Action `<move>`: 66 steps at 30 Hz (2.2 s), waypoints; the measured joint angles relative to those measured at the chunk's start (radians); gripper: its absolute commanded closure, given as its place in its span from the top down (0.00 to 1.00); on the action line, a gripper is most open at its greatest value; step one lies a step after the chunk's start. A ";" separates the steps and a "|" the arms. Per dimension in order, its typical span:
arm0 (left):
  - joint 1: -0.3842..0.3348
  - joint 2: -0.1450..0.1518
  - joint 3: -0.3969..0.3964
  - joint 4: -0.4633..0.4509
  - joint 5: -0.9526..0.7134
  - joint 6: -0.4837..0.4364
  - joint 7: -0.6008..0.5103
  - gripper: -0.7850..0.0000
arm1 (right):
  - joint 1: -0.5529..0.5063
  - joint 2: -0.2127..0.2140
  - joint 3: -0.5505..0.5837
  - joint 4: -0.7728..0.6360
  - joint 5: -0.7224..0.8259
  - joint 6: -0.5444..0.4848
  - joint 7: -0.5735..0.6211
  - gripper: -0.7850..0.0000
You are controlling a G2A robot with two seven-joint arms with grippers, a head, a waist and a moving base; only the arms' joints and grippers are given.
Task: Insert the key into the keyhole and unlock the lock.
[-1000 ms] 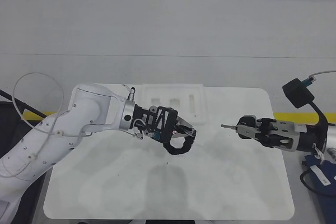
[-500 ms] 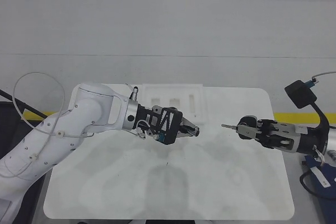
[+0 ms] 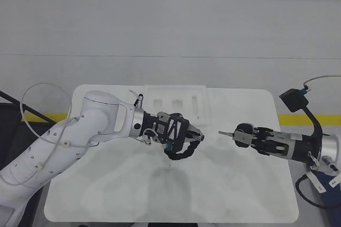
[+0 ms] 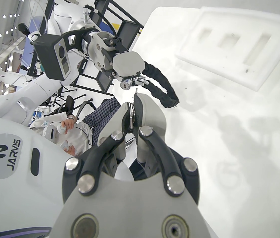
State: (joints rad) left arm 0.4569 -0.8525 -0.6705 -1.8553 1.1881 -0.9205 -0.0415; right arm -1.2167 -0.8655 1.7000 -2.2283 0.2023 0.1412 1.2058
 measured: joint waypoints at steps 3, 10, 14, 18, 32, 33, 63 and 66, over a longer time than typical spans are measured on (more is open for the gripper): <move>0.009 -0.006 -0.001 -0.004 0.007 0.015 0.002 0.00 | -0.014 0.002 -0.004 -0.009 0.007 0.036 -0.013 0.00; 0.026 -0.020 -0.001 -0.006 0.030 0.028 0.004 0.00 | -0.030 0.006 -0.027 -0.025 0.017 0.064 -0.027 0.00; 0.033 -0.027 -0.009 0.002 0.038 0.042 0.003 0.00 | -0.030 0.008 -0.036 -0.026 0.034 0.072 -0.025 0.00; 0.044 -0.032 -0.021 0.004 0.061 0.066 0.019 0.00 | -0.030 0.010 -0.042 -0.034 0.057 0.099 -0.032 0.00; 0.110 -0.041 -0.050 0.047 0.230 0.082 0.240 0.00 | -0.034 0.016 -0.076 -0.079 0.103 0.208 -0.086 0.00; 0.113 -0.042 -0.052 0.049 0.239 0.082 0.250 0.00 | -0.036 0.016 -0.079 -0.082 0.101 0.209 -0.091 0.00; 0.155 -0.072 -0.101 0.064 0.250 0.034 0.256 0.00 | -0.054 0.028 -0.110 -0.088 0.053 0.231 -0.188 0.00; 0.157 -0.074 -0.103 0.064 0.247 0.026 0.250 0.00 | -0.051 0.030 -0.113 -0.087 0.052 0.229 -0.187 0.00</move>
State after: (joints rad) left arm 0.6141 -0.9269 -0.7738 -1.7911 1.4355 -0.8943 0.2084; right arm -1.2675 -0.8360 1.5872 -2.3155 0.2538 0.3700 1.0188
